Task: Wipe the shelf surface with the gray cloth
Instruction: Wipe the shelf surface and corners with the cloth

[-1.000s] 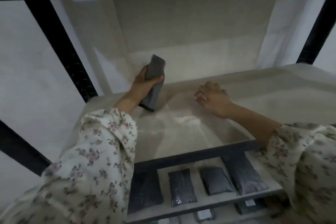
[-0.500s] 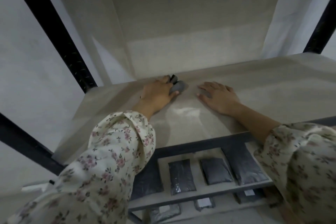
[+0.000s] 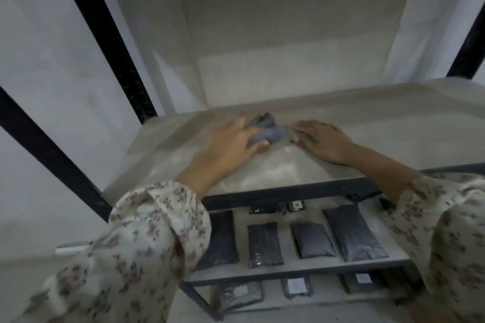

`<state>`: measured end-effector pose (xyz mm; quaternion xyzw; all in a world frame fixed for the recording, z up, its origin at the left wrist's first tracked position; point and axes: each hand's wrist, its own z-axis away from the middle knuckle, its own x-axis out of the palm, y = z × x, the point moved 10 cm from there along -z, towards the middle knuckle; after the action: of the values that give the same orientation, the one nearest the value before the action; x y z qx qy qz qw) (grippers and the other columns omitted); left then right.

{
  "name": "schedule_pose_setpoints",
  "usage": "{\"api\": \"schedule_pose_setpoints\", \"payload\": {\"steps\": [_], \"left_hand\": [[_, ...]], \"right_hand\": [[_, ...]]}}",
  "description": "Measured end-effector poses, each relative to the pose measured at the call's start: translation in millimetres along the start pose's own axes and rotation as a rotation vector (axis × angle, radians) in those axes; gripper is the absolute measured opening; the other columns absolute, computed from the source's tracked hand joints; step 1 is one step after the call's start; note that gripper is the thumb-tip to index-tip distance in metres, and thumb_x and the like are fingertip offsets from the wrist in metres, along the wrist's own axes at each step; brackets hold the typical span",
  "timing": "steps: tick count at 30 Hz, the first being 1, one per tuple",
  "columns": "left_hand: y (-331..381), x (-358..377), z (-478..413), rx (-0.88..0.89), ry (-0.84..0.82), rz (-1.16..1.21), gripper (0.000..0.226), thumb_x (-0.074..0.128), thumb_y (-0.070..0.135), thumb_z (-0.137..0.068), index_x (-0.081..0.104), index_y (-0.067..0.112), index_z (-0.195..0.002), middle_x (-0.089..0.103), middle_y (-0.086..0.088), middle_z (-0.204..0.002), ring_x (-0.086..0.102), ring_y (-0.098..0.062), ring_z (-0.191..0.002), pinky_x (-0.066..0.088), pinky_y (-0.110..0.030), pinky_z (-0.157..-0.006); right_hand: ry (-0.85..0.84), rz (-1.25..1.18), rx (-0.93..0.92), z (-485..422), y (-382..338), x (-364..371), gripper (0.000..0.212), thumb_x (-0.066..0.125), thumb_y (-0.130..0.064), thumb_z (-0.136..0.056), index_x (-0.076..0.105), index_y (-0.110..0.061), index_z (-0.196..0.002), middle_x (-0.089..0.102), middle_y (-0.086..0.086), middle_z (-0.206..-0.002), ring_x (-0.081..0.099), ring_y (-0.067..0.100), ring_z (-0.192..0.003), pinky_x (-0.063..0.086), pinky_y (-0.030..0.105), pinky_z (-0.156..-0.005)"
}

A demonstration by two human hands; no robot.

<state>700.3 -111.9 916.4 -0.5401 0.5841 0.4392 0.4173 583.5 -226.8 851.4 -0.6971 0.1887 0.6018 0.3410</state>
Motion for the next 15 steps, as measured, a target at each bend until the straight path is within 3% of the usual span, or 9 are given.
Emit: {"api": "schedule_pose_setpoints", "payload": {"steps": [3,6,10,15], "left_hand": [[-52.2,-8.1,-35.6,-0.174,0.065,-0.090,0.049,0.038,0.046,-0.094,0.034,0.031,-0.141,0.047,-0.016,-0.117,0.053,-0.034,-0.104,0.048,-0.040,-0.082],[-64.6,27.3,-47.7,-0.224,-0.068,-0.070,0.054,0.035,0.050,-0.094,0.027,0.032,-0.144,0.044,-0.016,-0.123,0.047,-0.035,-0.110,0.044,-0.042,-0.089],[-34.9,42.8,-29.7,-0.182,0.033,-0.234,0.047,0.034,0.046,-0.095,0.038,0.030,-0.139,0.042,-0.014,-0.128,0.043,-0.034,-0.113,0.040,-0.043,-0.090],[11.7,27.5,2.2,-0.045,-0.016,-0.043,0.040,0.038,0.044,-0.095,0.052,0.027,-0.129,0.043,-0.002,-0.104,0.050,-0.021,-0.098,0.042,-0.035,-0.081]], "right_hand": [[0.016,0.021,-0.004,6.6,4.8,-0.6,0.056,0.028,-0.054,-0.095,0.028,-0.032,-0.146,0.022,-0.009,-0.157,0.019,0.013,-0.145,0.015,0.037,-0.116],[0.059,0.019,0.015,3.3,6.6,-2.0,0.054,0.029,-0.056,-0.094,0.031,-0.034,-0.144,0.026,-0.011,-0.155,0.023,0.012,-0.143,0.017,0.035,-0.115],[0.102,0.010,0.043,2.6,10.8,-3.3,0.050,0.027,-0.056,-0.095,0.035,-0.038,-0.141,0.029,-0.012,-0.154,0.024,0.013,-0.142,0.017,0.036,-0.114],[0.100,0.007,0.050,3.0,12.5,-1.2,0.046,0.024,-0.049,-0.098,0.035,-0.037,-0.141,0.029,-0.010,-0.154,0.024,0.013,-0.143,0.017,0.037,-0.114]]}}
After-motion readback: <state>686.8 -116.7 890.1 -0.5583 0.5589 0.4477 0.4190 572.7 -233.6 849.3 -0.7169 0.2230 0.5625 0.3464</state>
